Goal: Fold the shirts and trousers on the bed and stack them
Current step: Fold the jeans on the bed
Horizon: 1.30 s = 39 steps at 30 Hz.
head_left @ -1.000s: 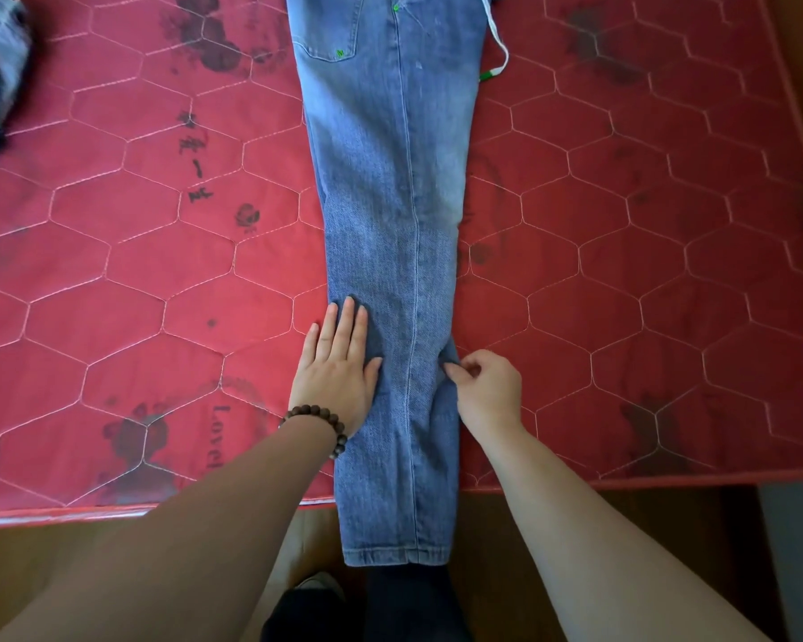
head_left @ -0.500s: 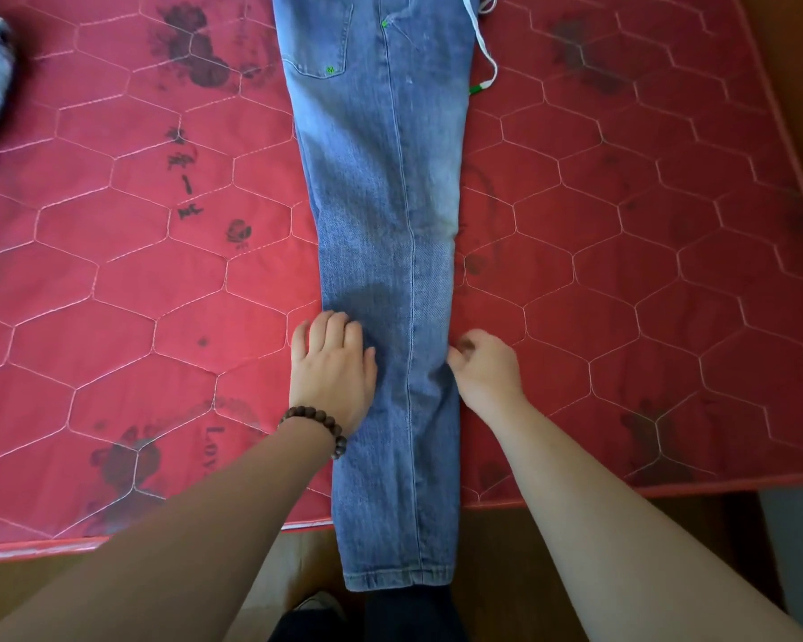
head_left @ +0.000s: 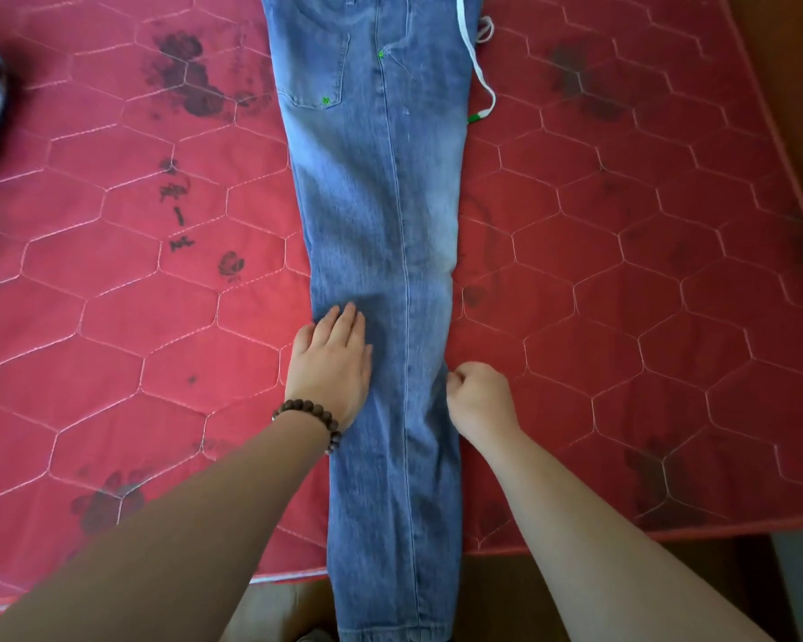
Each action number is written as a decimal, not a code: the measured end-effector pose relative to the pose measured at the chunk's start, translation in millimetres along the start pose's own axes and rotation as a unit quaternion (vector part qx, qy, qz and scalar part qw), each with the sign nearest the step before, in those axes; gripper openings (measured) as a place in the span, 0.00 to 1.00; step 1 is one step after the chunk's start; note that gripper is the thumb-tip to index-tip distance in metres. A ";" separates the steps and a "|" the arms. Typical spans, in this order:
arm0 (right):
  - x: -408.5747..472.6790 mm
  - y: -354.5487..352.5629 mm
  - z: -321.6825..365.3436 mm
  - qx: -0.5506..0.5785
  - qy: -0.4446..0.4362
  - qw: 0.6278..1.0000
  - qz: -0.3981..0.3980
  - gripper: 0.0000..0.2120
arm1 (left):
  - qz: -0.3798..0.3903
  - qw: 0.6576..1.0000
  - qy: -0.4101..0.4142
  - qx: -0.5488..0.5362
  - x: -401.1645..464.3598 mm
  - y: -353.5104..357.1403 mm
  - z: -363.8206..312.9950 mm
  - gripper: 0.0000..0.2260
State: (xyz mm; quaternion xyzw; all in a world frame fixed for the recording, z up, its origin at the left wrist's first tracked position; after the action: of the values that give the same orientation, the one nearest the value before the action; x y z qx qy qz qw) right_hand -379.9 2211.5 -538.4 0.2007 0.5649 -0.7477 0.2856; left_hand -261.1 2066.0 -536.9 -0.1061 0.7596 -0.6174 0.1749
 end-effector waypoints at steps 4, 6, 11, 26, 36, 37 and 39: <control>15.0 -39.5 38.4 0.030 -0.100 0.983 -0.153 0.16 | -0.099 0.994 -0.032 -0.012 35.3 -28.4 23.7 0.22; 23.9 -40.6 71.6 -0.033 -0.193 0.968 -0.157 0.23 | -0.054 0.998 -0.011 0.003 57.1 -24.1 33.4 0.25; 45.8 3.5 100.8 -0.272 -0.274 0.917 -0.098 0.31 | 0.017 0.999 0.022 -0.023 80.7 -2.8 59.1 0.22; 16.2 40.0 87.2 -0.233 -0.332 0.901 -0.152 0.28 | -0.034 0.999 0.003 0.004 42.1 8.1 8.1 0.27; -6.5 17.3 14.6 -0.165 -0.212 0.947 -0.176 0.24 | -0.042 0.992 -0.097 -0.065 -35.4 16.8 17.9 0.26; -10.1 9.0 6.7 -0.126 -0.184 0.956 -0.190 0.21 | -0.053 0.988 -0.134 -0.060 -47.1 13.0 22.1 0.23; -20.8 -1.5 -6.3 -0.082 -0.157 0.960 -0.216 0.13 | -0.065 0.979 -0.185 -0.045 -69.7 7.8 23.9 0.19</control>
State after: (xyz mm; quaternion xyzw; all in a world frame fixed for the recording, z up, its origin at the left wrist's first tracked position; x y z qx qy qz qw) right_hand -365.3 2222.1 -526.1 -0.0704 0.6025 -0.7646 0.2175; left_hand -187.3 2072.5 -539.3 -0.2758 0.7326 -0.5620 0.2671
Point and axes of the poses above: each hand's wrist, its own x-axis towards the middle knuckle, its own y-axis out of the palm, z = x × y, the point moved 6 cm from there along x, towards the middle knuckle, and after that the axes turned 14 degrees about y, right-handed, at the moved point
